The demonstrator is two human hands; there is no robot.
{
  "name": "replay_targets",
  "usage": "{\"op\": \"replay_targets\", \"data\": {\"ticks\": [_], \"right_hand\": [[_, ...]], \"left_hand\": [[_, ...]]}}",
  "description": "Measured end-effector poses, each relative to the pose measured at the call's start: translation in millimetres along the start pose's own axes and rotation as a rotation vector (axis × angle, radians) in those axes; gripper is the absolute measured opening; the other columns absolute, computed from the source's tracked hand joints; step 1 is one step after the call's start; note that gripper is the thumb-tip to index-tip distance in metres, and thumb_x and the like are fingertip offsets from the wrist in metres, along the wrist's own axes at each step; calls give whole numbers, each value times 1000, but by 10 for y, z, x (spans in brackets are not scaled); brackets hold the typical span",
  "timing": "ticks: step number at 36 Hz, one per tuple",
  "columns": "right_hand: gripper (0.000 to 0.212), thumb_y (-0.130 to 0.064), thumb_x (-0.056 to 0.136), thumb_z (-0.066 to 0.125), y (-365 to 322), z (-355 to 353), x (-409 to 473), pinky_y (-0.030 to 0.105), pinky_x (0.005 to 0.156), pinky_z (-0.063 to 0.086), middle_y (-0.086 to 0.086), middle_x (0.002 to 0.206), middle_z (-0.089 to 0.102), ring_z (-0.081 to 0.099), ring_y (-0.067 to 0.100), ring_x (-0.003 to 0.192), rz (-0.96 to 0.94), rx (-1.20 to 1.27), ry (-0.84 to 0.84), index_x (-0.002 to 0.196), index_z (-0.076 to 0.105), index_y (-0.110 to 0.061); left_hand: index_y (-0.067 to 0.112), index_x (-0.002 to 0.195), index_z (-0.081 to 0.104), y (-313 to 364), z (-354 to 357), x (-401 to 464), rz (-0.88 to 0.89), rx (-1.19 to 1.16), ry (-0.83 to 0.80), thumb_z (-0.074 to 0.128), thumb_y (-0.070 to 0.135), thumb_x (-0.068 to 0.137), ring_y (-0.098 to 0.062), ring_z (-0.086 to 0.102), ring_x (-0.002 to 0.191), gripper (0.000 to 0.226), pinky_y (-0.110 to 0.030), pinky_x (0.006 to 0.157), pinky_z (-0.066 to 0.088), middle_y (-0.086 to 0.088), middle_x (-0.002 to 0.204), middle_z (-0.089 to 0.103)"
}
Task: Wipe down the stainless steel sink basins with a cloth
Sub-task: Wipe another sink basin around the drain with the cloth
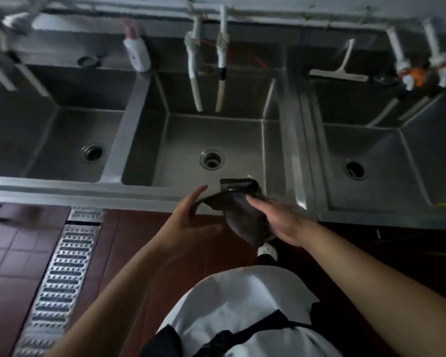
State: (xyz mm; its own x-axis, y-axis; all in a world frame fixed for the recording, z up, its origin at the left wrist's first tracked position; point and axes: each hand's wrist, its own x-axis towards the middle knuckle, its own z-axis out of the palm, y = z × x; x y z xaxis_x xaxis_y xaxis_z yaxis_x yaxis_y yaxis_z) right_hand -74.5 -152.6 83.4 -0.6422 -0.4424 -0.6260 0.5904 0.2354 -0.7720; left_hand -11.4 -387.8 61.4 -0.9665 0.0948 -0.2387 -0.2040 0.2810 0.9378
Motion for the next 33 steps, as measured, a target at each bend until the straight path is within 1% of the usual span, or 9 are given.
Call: {"op": "replay_targets", "data": {"ticks": [3,7,12,15,19,22,26,29,33], "right_hand": [[35,-44,95,51,-272,380,73,26,79,58,2,117,72,69,16,107,6,68,-151,116,69,-24],[48,-44,91,53,-597,817,239,48,112,39,7,128,67,61,25,122,16,-48,-327,129,62,-17],[43,-46,89,54,-970,1321,650,30,81,57,10,117,72,70,22,105,43,-123,-440,116,69,-15],[45,-47,86,66,-1159,1578,1043,35,87,56,11,119,71,68,26,108,56,-204,-515,120,66,-17],[46,-4,82,75,-1267,1961,1646,42,96,54,15,119,69,67,29,111,39,-348,-557,125,60,-8],[36,4,83,71,-1298,2284,2023,41,90,57,20,114,70,70,32,103,6,-351,-485,117,66,-5],[31,5,84,70,-1455,2655,2496,28,81,59,12,102,75,71,16,88,-101,-455,-486,108,71,-14],[32,-2,84,71,-1692,2915,2814,25,83,54,-5,96,75,70,6,89,-200,-651,-535,108,73,-23],[34,-20,83,69,-2040,3263,3152,30,84,52,-10,104,73,67,12,98,-341,-1081,-540,114,70,-35]], "left_hand": [[40,146,32,153,-327,-223,34,55,157,83,59,60,4,41,131,102,-2,98,31,12,144,43],[31,146,35,289,-740,-378,5,-233,210,85,30,62,-7,60,117,97,-15,83,51,6,131,61],[7,124,60,276,-1286,-405,-33,-487,297,75,-7,70,-20,69,101,58,-23,79,55,-8,108,72],[3,111,65,133,-1602,-363,-53,-636,511,68,-14,73,-17,72,85,41,-22,70,56,-6,92,75],[7,106,66,-124,-2098,-320,-130,-710,731,72,-4,67,-19,72,84,40,-34,69,60,-5,88,75],[9,118,62,-291,-2447,-294,-251,-706,780,70,-7,72,-23,71,91,50,-46,84,59,-4,93,75],[15,130,56,-454,-2993,-222,-400,-757,744,65,-14,75,-25,70,90,63,-37,78,61,-13,98,71],[24,132,55,-512,-3461,-150,-425,-568,654,72,-8,74,-24,66,106,69,-32,83,56,-18,119,62],[39,144,38,-492,-4017,30,-296,245,539,89,24,68,-8,33,137,92,-30,112,27,9,148,39]]}}
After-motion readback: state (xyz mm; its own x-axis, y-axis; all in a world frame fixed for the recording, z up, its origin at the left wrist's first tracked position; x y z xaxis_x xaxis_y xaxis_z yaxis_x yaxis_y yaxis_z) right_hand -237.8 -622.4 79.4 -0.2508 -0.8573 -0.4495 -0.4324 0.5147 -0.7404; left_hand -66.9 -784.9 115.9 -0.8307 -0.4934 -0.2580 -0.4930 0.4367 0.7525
